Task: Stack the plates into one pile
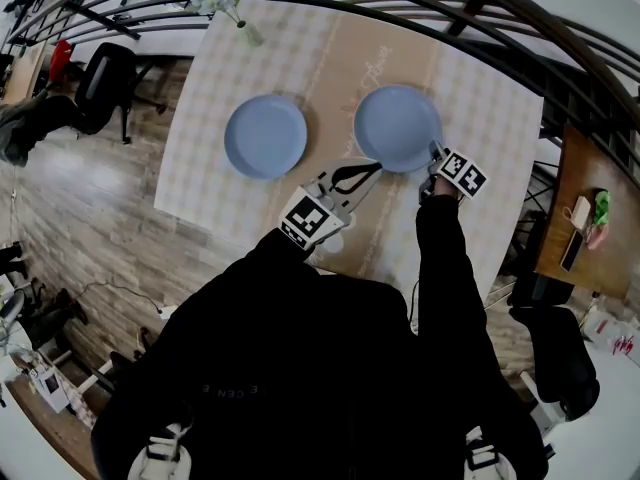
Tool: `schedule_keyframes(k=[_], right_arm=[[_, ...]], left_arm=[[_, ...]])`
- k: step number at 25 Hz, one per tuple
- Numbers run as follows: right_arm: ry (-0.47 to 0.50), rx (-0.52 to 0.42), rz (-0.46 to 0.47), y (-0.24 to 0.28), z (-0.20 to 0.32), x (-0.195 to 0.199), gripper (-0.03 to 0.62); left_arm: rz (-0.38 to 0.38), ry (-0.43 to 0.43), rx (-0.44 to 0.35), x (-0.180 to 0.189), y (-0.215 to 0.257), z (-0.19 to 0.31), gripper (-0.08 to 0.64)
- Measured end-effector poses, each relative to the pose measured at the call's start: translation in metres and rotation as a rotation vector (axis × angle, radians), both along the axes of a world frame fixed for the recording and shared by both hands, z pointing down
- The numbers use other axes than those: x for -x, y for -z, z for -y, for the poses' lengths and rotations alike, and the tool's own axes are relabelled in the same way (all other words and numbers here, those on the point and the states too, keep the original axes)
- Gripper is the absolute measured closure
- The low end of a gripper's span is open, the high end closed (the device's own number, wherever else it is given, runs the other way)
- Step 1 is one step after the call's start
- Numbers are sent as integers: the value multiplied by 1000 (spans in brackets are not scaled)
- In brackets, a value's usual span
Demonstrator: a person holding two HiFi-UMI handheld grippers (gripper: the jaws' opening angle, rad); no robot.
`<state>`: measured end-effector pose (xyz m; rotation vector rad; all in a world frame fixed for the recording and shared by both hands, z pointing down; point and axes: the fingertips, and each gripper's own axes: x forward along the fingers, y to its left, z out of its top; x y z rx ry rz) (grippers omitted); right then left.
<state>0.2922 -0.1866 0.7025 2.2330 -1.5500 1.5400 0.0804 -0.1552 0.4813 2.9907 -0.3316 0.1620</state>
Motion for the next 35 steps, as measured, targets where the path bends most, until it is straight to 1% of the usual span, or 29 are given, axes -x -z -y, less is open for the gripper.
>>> schedule_keyframes(k=[3,7,13,17,21,24,27,35], right_arm=[[25,1,-14,5,-4,7,393],[79,-15,-26,15,-8,27,391],[213,-44,-113,44,-9,72,397],[288,-84,-162,72,-7,103,399],[385,-124,-221,96,-4,135,393],[434,-134,-258,108,-2,154,393],[474,-144,-264,113,0,175,393],[570,-143,-248,103,18,236,396]], left_arm=[[1,3,0,6,0,-2,540],[-3,19,-7,17,1,0,540],[5,53,-25,45,6,4,540],[9,80,-33,68,9,4,540],[17,100,-47,88,11,4,540],[22,118,-48,103,10,6,540],[20,138,-46,120,10,8,539],[8,192,-40,161,7,18,540]])
